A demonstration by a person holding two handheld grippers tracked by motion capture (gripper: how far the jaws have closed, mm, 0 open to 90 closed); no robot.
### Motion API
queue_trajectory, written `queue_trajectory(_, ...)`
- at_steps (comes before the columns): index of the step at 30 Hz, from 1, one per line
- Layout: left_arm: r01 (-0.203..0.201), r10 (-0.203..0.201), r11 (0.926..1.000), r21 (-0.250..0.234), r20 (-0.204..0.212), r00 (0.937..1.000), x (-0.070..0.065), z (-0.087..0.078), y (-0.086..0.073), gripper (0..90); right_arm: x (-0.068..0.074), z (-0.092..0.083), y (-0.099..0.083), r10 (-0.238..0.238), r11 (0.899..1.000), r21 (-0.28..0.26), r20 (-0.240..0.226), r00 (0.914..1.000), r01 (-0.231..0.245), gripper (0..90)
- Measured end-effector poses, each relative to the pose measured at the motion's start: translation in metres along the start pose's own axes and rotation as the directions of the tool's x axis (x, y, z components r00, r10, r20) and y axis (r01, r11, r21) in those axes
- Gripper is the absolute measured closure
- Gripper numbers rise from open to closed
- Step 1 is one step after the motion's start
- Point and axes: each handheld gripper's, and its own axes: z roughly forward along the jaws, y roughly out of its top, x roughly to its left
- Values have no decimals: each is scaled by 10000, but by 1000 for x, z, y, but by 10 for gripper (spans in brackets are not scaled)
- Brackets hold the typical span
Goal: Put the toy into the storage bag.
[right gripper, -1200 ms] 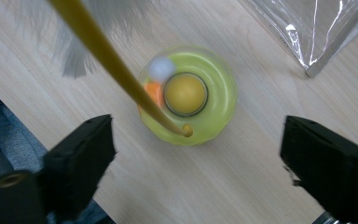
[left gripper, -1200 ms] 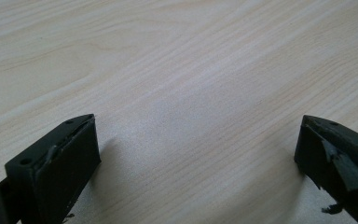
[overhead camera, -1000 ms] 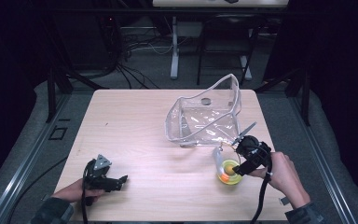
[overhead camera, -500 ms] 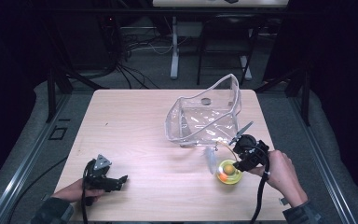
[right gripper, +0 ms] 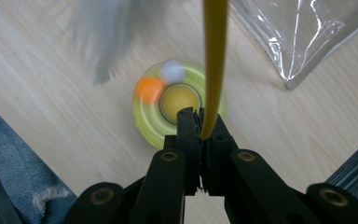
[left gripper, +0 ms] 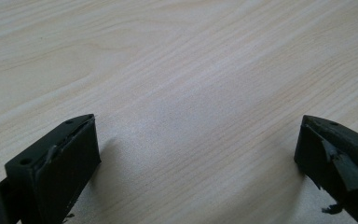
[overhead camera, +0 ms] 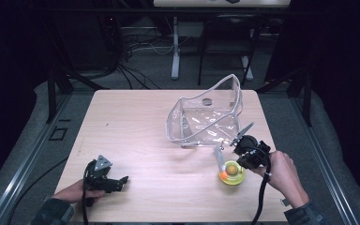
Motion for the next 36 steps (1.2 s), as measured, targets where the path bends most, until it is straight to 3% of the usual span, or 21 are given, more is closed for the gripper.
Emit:
queue_trajectory(9,3,-3,10000,2,9,10000,0,0,0,0,-1,-4,0,-136,9996,253,63,9999,134,879)
queue_trajectory(16,2,-2,10000,4,13,10000,0,0,0,0,-4,-9,-3,73,9998,184,-20,10000,-72,879)
queue_trajectory(20,5,-5,10000,3,14,10000,0,0,0,0,-8,-15,-4,160,9998,110,171,9997,-162,880)
queue_trajectory(36,19,-19,10000,-23,-28,10000,0,0,0,0,-21,-25,3,365,9992,163,298,9989,-370,880)
